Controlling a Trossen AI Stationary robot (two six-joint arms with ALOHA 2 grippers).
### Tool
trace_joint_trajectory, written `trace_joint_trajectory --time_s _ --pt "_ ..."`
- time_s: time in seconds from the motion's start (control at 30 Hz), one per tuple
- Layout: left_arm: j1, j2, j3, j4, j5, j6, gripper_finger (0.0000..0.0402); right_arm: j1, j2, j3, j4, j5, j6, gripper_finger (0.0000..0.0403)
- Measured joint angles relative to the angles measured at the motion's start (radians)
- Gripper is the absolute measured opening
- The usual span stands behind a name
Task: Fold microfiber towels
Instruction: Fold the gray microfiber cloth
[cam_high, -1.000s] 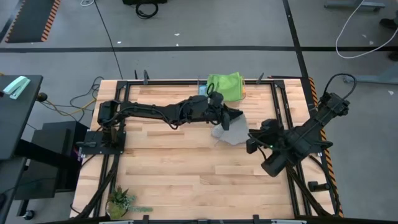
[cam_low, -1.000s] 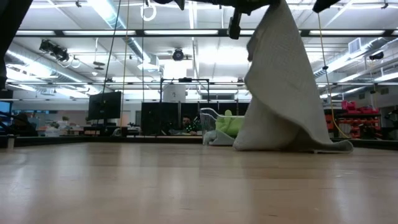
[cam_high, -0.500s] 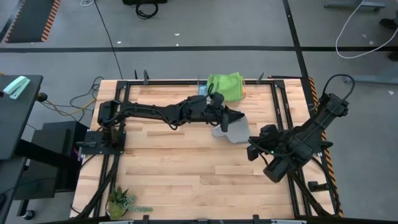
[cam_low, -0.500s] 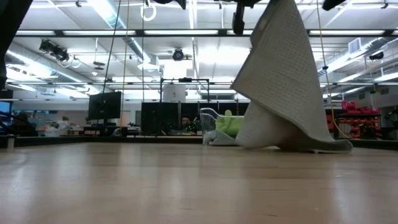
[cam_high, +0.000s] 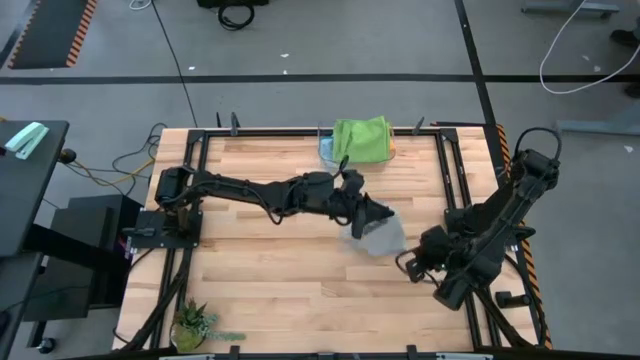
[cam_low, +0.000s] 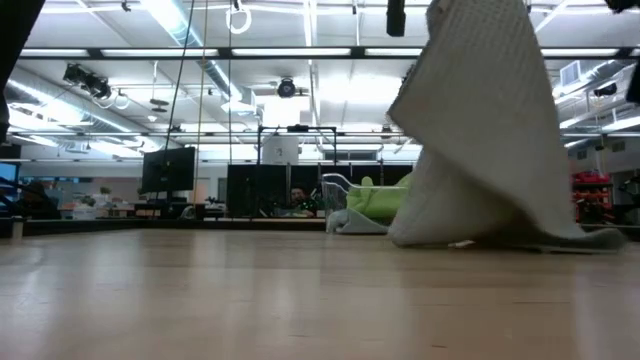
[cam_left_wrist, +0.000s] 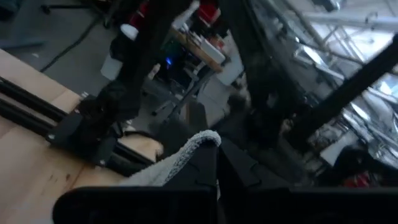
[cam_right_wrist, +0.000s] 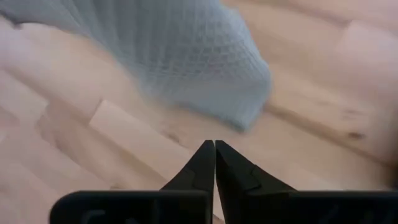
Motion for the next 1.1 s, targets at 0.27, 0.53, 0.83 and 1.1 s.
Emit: trace_joint_trajectory --time_s 0.27,0.53,0.83,1.1 --pt "0.007 0.0 0.0 0.087 -0.008 -0.108 0.0006 0.146 0.0 -0.301 0.438 0.024 0.096 0.0073" --pt "-0.006 0.0 0.0 0.199 -0.005 -0.168 0.0006 0.234 0.0 -0.452 0.69 0.029 0.116 0.0105" --pt "-0.012 0.0 0.0 0.196 -0.058 -0.206 0.0006 0.161 0.0 -0.452 0.574 0.082 0.113 0.0107" --pt "-0.006 0.0 0.0 0.197 -0.067 -0.21 0.0006 -0.027 0.0 -0.452 0.786 0.095 -0.182 0.0107"
